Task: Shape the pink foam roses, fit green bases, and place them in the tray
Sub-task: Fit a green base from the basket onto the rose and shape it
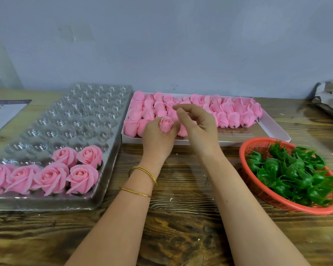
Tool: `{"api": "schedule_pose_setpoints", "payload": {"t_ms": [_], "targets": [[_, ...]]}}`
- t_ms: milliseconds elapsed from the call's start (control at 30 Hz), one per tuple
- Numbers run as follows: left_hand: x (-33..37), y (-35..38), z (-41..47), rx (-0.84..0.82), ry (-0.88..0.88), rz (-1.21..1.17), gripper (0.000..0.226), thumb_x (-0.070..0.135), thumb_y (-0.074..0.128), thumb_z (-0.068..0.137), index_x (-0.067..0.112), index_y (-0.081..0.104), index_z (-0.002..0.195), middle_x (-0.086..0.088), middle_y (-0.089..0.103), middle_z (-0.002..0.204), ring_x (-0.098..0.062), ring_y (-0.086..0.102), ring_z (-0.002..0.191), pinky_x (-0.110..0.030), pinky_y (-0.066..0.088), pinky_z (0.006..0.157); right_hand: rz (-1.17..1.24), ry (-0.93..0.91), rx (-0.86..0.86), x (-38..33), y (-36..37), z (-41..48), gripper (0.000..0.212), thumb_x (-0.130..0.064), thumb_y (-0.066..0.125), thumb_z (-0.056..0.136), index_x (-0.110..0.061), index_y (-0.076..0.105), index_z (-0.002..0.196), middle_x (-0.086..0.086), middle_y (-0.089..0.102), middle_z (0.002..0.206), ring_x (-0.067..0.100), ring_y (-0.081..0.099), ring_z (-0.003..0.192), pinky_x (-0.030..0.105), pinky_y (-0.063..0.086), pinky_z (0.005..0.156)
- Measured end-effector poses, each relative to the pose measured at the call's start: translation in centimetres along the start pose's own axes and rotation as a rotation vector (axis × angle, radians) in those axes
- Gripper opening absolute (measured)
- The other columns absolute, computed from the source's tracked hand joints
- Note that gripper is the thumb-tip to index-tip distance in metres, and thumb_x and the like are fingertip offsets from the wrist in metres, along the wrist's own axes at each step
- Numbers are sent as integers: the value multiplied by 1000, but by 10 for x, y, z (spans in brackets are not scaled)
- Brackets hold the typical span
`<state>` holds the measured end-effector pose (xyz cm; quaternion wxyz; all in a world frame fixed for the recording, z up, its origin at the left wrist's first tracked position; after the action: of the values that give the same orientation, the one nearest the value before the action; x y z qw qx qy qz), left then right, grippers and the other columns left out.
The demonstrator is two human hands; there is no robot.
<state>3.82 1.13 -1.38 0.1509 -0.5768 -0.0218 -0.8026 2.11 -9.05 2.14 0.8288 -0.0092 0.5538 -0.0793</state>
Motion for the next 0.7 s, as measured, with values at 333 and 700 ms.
{"api": "schedule_pose_setpoints", "payload": {"t_ms": [333,700], "targets": [[7,5,-3,-106,104,336,40,6,55,93,28,47,60,17,45,58,-1,45,58,-9,35,50,-159,-117,-66,8,15,-3,33,-17,54,99,-2,67,73,6,69,97,18,57,108,28,43,97],[2,5,-1,-65,80,227,26,8,53,97,7,63,73,11,53,63,-12,53,69,-12,35,54,-284,-119,-204,14,14,-4,34,-30,50,101,-6,61,80,4,60,77,20,53,83,37,43,79]]}}
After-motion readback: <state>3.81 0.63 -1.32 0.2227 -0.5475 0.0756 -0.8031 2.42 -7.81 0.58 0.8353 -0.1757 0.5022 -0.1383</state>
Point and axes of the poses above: each hand's wrist, its own z-axis towards the middle knuckle, its own y-axis out of the palm, x = y × z, the point moved 1 cm from there along z, towards the middle knuckle
